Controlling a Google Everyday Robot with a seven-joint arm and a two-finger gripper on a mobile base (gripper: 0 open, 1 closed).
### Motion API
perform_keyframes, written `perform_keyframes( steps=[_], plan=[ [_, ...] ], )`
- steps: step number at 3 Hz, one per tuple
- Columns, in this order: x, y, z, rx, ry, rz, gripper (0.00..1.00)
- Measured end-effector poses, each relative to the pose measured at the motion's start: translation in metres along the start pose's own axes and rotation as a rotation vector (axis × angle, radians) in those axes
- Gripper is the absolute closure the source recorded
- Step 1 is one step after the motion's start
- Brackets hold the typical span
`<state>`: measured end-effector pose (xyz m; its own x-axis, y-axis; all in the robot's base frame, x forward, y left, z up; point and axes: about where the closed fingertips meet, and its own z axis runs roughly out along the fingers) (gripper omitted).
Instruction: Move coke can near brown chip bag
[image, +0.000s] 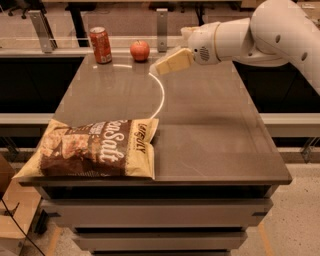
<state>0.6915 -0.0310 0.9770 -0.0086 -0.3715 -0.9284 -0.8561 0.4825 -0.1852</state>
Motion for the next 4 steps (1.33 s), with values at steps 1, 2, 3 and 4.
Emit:
perform_keyframes(
  steps=[1,2,3,4],
  plan=[
    [0.004,-0.005,0.019,0.019,-0.01,0.043,0.0],
    [0.001,-0.016,0.058,0.031,-0.035,0.054,0.0],
    [-0.007,-0.027,0.103,0.033,-0.074,0.053,0.0],
    [-0.015,-0.033,0.147,0.017,-0.106,0.06,0.0]
  ],
)
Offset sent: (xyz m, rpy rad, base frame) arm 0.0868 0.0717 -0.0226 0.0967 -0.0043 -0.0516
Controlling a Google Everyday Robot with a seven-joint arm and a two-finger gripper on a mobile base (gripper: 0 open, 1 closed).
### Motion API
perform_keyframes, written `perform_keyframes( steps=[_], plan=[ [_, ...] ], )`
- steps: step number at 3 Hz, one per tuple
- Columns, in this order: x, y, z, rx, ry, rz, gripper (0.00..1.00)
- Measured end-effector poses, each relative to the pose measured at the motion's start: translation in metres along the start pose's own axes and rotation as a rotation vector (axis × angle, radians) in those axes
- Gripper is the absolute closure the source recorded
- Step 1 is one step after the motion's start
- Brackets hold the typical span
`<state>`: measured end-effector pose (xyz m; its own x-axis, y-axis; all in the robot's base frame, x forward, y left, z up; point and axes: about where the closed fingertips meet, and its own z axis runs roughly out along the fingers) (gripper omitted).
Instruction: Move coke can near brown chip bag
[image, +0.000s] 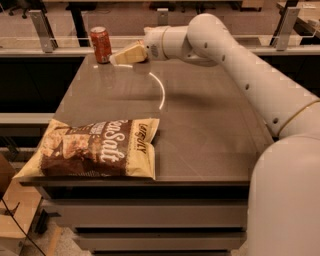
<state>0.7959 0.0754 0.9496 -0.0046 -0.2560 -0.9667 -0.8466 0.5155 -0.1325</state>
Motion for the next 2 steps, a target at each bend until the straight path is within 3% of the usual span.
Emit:
perform_keyframes(
  steps=[2],
  plan=[
    [0.004,-0.006,0.081,-0.022,-0.03,0.047,0.0]
  ],
)
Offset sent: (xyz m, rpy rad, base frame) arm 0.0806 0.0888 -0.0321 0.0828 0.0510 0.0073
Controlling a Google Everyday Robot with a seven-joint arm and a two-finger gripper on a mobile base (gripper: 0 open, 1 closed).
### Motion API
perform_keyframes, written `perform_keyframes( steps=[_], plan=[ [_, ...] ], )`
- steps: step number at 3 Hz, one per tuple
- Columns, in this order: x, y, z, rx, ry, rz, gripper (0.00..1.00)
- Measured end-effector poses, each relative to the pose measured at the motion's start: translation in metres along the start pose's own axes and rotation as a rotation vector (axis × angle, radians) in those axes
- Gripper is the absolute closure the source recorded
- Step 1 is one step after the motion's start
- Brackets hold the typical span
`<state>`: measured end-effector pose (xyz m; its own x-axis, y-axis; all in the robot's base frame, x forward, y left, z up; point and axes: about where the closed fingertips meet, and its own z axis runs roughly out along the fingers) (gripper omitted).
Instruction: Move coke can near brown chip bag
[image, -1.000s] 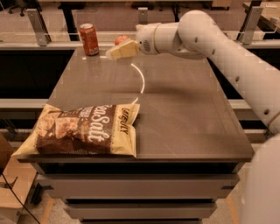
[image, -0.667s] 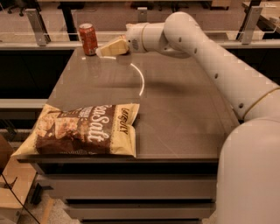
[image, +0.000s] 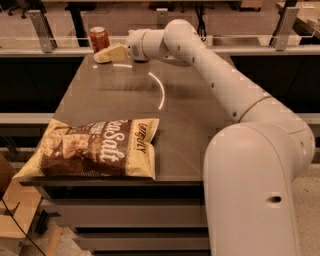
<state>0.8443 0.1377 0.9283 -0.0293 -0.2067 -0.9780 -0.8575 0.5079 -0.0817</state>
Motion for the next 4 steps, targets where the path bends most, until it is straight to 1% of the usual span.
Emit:
perform_keyframes(
  steps=[1,2,3,4],
  plan=[
    [0.006,-0.002,0.034,-0.009,0.003,0.021,0.0],
    [0.012,-0.004,0.06,-0.008,0.015,0.028,0.0],
    [0.015,-0.009,0.081,0.001,0.022,0.027,0.0],
    [0.02,-0.019,0.094,0.023,0.027,0.045,0.0]
  ],
)
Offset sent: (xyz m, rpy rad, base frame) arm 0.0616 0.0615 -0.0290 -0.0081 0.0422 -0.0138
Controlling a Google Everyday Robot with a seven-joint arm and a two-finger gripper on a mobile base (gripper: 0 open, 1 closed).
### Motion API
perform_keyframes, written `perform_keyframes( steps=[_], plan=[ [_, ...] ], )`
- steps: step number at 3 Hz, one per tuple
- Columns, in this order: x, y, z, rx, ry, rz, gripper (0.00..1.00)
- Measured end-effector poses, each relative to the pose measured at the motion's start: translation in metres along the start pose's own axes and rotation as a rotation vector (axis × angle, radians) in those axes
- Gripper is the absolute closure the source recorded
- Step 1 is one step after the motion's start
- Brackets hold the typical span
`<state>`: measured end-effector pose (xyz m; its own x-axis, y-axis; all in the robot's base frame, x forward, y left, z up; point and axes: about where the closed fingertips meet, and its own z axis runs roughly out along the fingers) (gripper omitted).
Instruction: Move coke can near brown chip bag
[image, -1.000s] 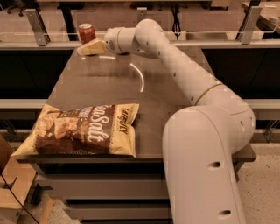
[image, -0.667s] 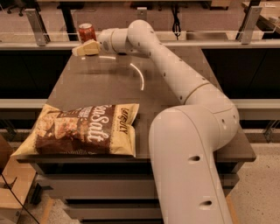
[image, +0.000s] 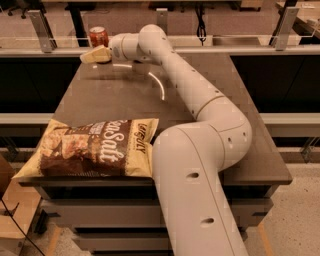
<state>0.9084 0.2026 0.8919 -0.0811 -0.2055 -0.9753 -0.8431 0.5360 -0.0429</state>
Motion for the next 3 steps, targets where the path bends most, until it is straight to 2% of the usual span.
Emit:
perform_keyframes(
  steps=[2,3],
  plan=[
    [-0.004,-0.027,0.001,0.08,-0.019,0.025,0.0],
    [-0.016,-0.041,-0.01,0.134,-0.034,0.005,0.0]
  ],
)
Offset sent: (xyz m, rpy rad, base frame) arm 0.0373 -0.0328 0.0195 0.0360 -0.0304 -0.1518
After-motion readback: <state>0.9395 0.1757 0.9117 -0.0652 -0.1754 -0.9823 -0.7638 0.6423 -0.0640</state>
